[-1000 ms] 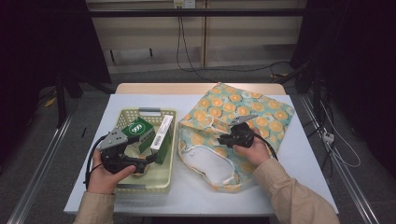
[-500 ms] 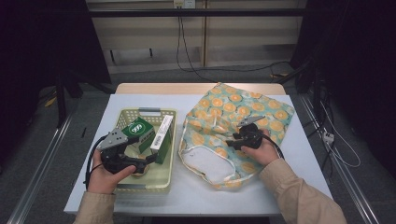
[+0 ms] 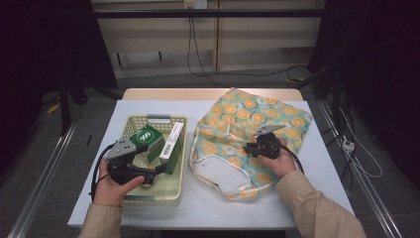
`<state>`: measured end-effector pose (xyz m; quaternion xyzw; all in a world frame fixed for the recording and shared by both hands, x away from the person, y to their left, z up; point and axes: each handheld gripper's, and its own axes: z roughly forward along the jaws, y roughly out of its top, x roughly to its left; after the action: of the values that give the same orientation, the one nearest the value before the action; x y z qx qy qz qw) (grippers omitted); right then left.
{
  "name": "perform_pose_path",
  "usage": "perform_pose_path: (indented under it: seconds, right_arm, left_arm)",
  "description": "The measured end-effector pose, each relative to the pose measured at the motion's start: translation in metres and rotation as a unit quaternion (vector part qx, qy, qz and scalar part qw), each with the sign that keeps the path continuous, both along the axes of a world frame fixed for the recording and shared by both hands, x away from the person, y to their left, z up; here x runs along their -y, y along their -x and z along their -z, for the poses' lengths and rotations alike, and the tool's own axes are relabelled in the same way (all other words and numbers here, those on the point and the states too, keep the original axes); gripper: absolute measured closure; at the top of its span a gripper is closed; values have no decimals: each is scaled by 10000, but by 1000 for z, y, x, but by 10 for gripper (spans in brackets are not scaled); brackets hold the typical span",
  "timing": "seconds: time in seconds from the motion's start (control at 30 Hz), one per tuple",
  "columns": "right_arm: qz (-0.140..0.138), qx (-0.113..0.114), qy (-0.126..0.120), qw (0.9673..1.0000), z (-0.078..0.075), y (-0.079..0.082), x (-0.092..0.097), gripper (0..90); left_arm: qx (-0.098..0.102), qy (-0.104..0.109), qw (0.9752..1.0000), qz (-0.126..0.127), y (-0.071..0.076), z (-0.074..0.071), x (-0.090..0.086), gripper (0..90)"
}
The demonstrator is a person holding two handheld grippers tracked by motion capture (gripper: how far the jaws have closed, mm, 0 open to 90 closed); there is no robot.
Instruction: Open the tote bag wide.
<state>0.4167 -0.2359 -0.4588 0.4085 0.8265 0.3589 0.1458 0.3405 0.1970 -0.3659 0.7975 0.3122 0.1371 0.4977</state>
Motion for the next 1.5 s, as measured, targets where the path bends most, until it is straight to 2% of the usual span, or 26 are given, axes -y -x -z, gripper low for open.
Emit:
perform_pose_path:
  seconds: [0.07,0.2,0.4,0.43,0.6,0.83,1.07,1.2,1.5]
  right_arm:
    - [97,-18,32,9999,-1,0,-1,803]
    - [101,12,18,9999,0,-1,-2,885]
    - [69,-85,96,9999,-8,-2,-4,900]
    - [75,-126,10,9999,-14,-3,-4,900]
    - [96,-10,-230,9997,-41,-8,-2,900]
    - [127,137,-355,9992,-73,-19,1,900]
    - [273,248,-396,9985,-92,-31,9,900]
    - [368,301,-513,9976,-101,-36,14,900]
    - [492,501,-475,9964,-128,-46,20,900]
  left_arm:
    - [2,-1,10000,7,0,0,0,56]
    - [11,15,10000,6,0,-1,0,56]
    - [21,46,10000,-12,0,-3,-1,55]
    - [29,39,10000,-8,0,-3,-1,56]
    - [28,67,10000,-1,1,-3,-1,56]
    - [22,91,10000,-23,0,-4,-2,56]
    - [17,81,10000,-23,-1,-4,-3,56]
    - [-2,67,10000,-15,-3,-4,-2,56]
    - [-20,3,10000,27,-11,-6,-2,55]
